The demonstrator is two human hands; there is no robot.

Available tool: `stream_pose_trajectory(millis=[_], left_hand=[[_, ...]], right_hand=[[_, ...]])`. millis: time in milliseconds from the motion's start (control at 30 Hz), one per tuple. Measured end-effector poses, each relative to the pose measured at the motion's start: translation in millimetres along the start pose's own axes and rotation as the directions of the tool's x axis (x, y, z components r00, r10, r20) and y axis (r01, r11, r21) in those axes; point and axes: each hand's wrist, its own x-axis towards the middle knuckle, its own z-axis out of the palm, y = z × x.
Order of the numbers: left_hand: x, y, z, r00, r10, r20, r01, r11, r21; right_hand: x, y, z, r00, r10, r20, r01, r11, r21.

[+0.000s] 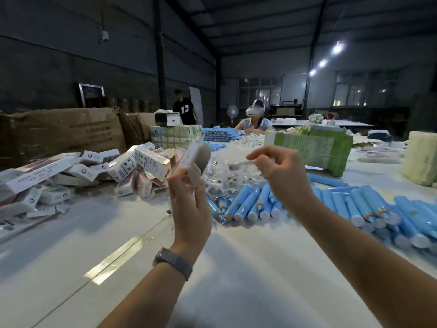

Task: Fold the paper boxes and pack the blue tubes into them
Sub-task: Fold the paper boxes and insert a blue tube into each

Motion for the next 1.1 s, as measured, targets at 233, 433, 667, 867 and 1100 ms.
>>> stream_pose_trajectory(millis=[233, 433, 667, 867, 1100], left_hand=[[-24.0, 15.6, 11.6, 0.976, 0.166, 0.141, -0.167, 0.986, -0.001], [-30.5, 18.4, 15.0, 0.959, 0.161, 0.232, -0.161, 0.987, -0.020], [-32.2, 21.5, 15.6, 0.962, 0.147, 0.230, -0.139, 0.989, -0.051], [-31.5, 24.3, 13.7, 0.959, 0.109, 0.263, -0.077, 0.989, -0.128], [-24.3, 34.5, 13.5, 0.965, 0.040, 0.258, 0.024, 0.971, -0.240]], right_hand=[[-15.7, -29.7, -19.9, 0.979, -0.203, 0.011, 0.203, 0.977, -0.059], [-15.7, -10.9, -15.1, 0.934, -0.358, -0.010, 0.324, 0.856, -0.403], [-14.7, 4.0, -20.9, 0.830, -0.537, 0.151, 0.515, 0.632, -0.579], [-17.7, 12.5, -21.8, 0.872, -0.324, 0.367, 0.487, 0.658, -0.575], [-18.5, 15.1, -18.3, 0.929, -0.164, 0.332, 0.204, 0.975, -0.090]])
